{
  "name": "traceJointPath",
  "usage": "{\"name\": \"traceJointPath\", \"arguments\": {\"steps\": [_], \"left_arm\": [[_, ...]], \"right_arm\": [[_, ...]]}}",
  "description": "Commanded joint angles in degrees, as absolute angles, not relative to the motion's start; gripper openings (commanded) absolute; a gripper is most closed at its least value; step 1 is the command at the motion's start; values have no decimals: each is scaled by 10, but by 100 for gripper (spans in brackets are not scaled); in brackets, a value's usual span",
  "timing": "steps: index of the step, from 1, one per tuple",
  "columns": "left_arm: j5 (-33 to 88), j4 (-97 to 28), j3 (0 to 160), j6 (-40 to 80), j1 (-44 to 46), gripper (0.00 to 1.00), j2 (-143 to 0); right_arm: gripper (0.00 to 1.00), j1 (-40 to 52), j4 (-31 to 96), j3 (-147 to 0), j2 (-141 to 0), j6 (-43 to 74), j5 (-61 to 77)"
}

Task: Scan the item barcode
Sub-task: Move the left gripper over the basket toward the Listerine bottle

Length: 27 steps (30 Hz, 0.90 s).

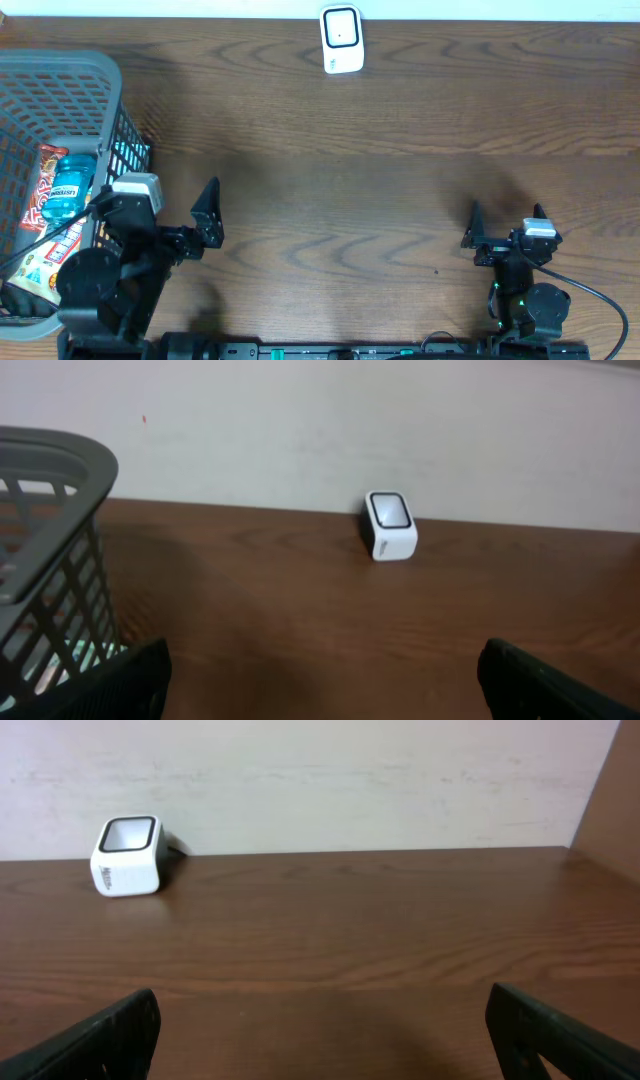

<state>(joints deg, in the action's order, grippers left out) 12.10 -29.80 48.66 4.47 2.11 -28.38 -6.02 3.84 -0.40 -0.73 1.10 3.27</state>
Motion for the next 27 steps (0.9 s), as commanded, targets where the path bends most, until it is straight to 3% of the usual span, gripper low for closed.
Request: {"name": "traceJointPath", "arguments": {"steps": [1, 15, 22, 27], "left_arm": [[124, -295, 493, 35, 23, 98, -312], [117, -288, 502, 36, 23, 98, -389], [22, -297, 596, 37, 21, 98, -432], [-72, -369, 736, 102, -38, 98, -531]], "right_arm": [[99, -56, 40, -3, -6, 19, 36], [99, -56, 40, -3, -6, 19, 36], [99, -56, 40, -3, -6, 19, 36], [99, -56, 40, -3, -6, 19, 36]]}}
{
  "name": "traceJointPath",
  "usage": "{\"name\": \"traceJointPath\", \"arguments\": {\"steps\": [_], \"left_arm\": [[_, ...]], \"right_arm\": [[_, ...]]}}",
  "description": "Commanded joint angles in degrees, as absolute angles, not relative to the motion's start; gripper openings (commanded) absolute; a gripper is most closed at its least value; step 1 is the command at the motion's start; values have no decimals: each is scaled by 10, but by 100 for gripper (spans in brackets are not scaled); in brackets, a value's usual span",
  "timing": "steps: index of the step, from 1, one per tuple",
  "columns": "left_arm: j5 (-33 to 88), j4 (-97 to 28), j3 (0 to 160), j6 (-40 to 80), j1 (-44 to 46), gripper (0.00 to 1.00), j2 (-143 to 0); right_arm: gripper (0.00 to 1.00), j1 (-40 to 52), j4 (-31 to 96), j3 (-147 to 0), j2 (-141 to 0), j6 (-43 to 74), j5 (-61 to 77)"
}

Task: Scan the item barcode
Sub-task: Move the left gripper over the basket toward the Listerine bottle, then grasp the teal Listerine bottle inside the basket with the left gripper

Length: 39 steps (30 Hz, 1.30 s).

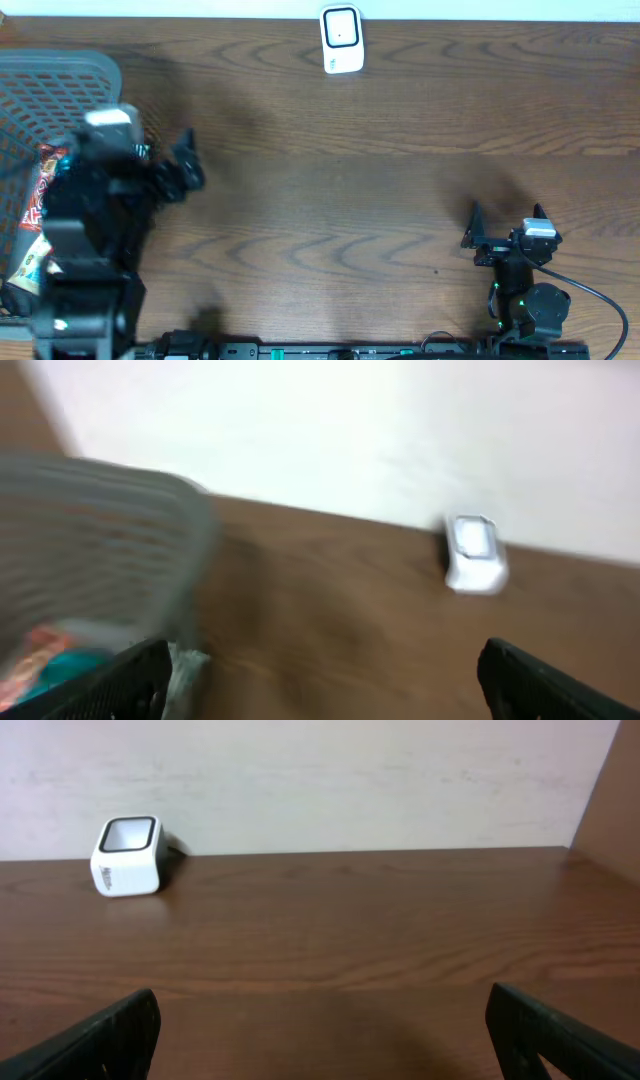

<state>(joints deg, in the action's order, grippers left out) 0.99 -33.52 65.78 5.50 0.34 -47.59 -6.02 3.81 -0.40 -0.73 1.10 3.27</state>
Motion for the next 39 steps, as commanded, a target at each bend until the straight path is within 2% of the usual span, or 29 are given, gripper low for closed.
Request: {"name": "traceJointPath", "arguments": {"steps": [1, 5, 10, 12, 15, 18, 25, 39], "left_arm": [[-71, -388, 764, 120, -62, 98, -555], [-61, -436, 835, 197, -164, 98, -630], [16, -446, 840, 244, -290, 98, -677], [46, -447, 839, 234, -335, 98, -696], [54, -445, 839, 155, -379, 98, -729], [54, -443, 831, 51, -396, 98, -773], [24, -441, 808, -86, -405, 98, -868], [25, -450, 808, -206, -416, 98, -1026]], "right_arm": [[99, -56, 40, -3, -7, 19, 36], [99, -56, 40, -3, -7, 19, 36], [99, -56, 40, -3, -7, 19, 36], [99, -56, 40, -3, -6, 19, 36], [99, -56, 40, -3, -7, 19, 36], [99, -56, 40, -3, -6, 19, 36], [99, -56, 40, -3, -7, 19, 36], [99, -56, 40, -3, -7, 19, 36]]}}
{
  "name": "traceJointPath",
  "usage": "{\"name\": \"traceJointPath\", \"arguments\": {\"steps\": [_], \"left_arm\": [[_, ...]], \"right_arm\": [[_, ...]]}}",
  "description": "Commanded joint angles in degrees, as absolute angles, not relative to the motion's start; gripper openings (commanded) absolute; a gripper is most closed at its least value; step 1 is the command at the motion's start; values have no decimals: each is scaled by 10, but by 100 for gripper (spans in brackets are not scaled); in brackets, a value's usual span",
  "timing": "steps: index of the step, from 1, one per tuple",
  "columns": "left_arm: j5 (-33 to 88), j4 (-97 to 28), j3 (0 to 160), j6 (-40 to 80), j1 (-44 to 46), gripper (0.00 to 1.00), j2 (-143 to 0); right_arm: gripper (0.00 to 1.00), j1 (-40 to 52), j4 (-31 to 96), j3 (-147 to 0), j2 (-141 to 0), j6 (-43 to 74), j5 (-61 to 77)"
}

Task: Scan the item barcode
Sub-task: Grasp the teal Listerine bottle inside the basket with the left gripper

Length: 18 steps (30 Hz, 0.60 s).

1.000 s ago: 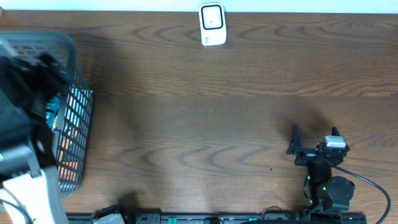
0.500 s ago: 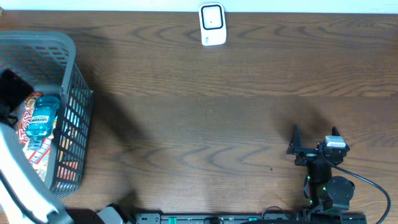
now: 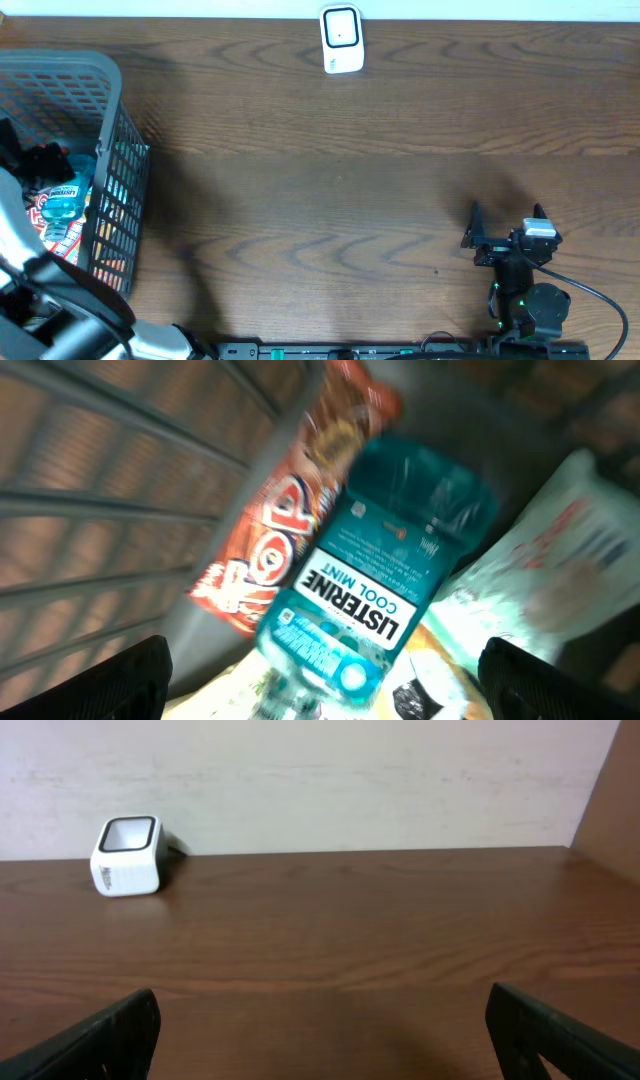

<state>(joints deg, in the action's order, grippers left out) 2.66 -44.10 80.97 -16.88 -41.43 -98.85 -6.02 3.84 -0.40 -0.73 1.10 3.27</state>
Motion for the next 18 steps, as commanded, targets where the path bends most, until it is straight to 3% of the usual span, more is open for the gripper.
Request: {"name": "traceJointPath", "arguments": {"steps": [1, 7, 10, 12, 18], "left_arm": [[25, -451, 808, -206, -416, 98, -1037], [25, -458, 808, -209, -416, 98, -1099], [30, -461, 808, -209, -415, 81, -1124], [45, -463, 808, -209, -416, 78, -1138], [50, -462, 808, -209, -416, 47, -1167]], "right_arm": [[99, -56, 40, -3, -7, 19, 36], [99, -56, 40, -3, -7, 19, 36], [99, -56, 40, -3, -7, 19, 36], [99, -56, 40, -3, -7, 19, 36], [99, -56, 40, -3, -7, 19, 36]]}}
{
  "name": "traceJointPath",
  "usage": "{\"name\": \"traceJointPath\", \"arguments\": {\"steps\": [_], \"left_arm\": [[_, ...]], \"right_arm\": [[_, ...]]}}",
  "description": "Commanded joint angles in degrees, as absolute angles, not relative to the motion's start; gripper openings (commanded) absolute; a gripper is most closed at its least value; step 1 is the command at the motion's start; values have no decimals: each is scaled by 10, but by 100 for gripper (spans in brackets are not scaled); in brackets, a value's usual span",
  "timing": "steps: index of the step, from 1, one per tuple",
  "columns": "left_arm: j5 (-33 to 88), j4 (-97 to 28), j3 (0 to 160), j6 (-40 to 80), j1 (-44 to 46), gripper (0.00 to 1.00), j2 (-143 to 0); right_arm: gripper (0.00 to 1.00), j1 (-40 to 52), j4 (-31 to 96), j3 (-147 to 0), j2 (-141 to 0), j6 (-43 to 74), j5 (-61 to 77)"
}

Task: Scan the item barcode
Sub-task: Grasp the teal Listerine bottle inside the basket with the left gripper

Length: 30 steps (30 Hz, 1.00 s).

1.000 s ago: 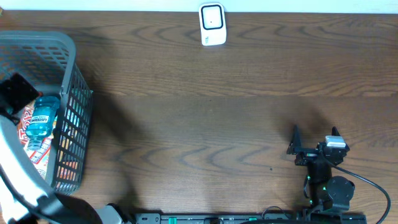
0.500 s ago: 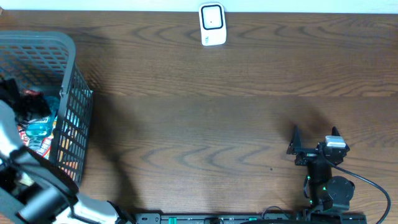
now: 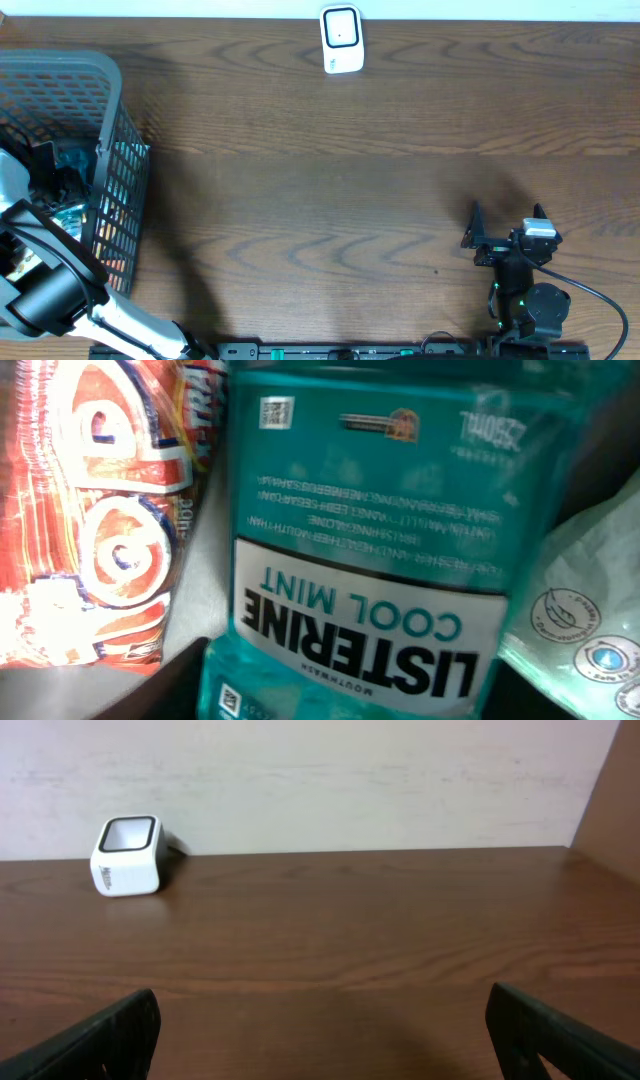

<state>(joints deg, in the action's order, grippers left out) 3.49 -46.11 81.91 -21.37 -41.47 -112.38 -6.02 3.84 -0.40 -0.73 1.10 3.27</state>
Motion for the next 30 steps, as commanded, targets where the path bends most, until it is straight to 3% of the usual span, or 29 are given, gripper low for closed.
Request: {"name": "traceJointPath", "arguments": {"steps": [1, 5, 13, 30], "left_arm": [[49, -460, 808, -209, -416, 43, -1167], [49, -453, 808, -209, -416, 33, -1167], [49, -454, 831, -189, -415, 28, -1148], [50, -441, 836, -131, -416, 27, -972]], "right_arm": [[99, -56, 40, -3, -7, 19, 36], [99, -56, 40, -3, -7, 19, 36], [99, -56, 40, -3, -7, 19, 36], [99, -56, 40, -3, -7, 19, 36]]}}
